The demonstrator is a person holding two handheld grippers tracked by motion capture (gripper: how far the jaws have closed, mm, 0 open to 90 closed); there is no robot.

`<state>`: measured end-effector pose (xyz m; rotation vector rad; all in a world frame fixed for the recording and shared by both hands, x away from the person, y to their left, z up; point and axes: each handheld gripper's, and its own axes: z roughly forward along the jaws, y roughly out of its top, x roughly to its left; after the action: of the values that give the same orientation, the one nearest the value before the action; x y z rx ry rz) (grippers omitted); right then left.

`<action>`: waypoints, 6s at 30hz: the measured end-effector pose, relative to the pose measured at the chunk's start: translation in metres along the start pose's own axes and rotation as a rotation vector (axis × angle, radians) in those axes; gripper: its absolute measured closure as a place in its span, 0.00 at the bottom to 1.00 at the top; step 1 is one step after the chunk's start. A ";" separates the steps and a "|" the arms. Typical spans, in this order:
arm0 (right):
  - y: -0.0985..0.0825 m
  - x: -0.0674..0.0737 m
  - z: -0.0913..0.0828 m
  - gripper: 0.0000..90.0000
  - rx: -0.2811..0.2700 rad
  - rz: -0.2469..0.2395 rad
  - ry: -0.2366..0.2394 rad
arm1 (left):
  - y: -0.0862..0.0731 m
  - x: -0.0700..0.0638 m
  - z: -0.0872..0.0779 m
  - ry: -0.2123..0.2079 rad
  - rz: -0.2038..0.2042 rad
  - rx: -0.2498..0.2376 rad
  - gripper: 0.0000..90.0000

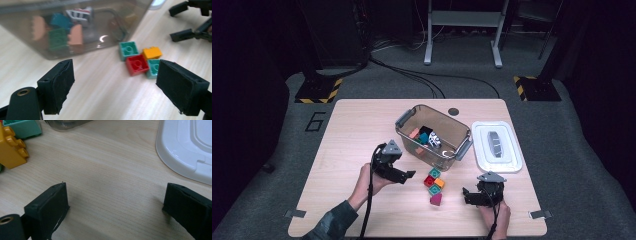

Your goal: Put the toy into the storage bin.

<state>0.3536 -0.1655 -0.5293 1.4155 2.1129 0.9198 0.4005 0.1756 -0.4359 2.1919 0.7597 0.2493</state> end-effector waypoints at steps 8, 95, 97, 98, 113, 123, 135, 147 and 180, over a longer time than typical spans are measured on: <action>0.000 0.000 0.000 0.05 0.000 0.001 -0.003 | -0.016 -0.029 0.025 -0.060 0.005 0.010 0.16; 0.000 0.000 0.000 0.06 -0.002 0.004 -0.007 | -0.064 -0.109 0.053 -0.084 0.329 -0.001 0.62; 0.000 0.000 0.000 0.06 -0.001 0.005 -0.007 | -0.063 -0.110 0.053 -0.088 0.347 -0.004 0.63; 0.000 0.000 0.000 0.06 -0.002 0.005 -0.007 | -0.063 -0.111 0.053 -0.089 0.346 -0.009 0.64; 0.000 0.000 0.000 0.06 -0.001 0.004 -0.006 | -0.068 -0.114 0.042 -0.106 0.306 -0.033 0.53; 0.000 0.000 0.000 0.06 -0.001 0.004 -0.006 | -0.069 -0.118 0.051 -0.111 0.330 0.007 0.63; 0.000 0.000 0.000 0.06 -0.001 0.004 -0.006 | -0.064 -0.101 0.041 -0.158 0.245 -0.038 0.67; 0.000 0.000 0.000 0.06 -0.002 0.004 -0.006 | -0.049 -0.073 0.011 -0.152 0.194 -0.078 0.67; 0.000 0.000 0.000 0.06 -0.002 0.003 -0.004 | 0.041 0.028 -0.054 0.062 0.124 -0.142 0.67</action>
<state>0.3538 -0.1657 -0.5293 1.4193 2.1071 0.9190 0.4190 0.2055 -0.3712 2.1071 0.6207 0.4232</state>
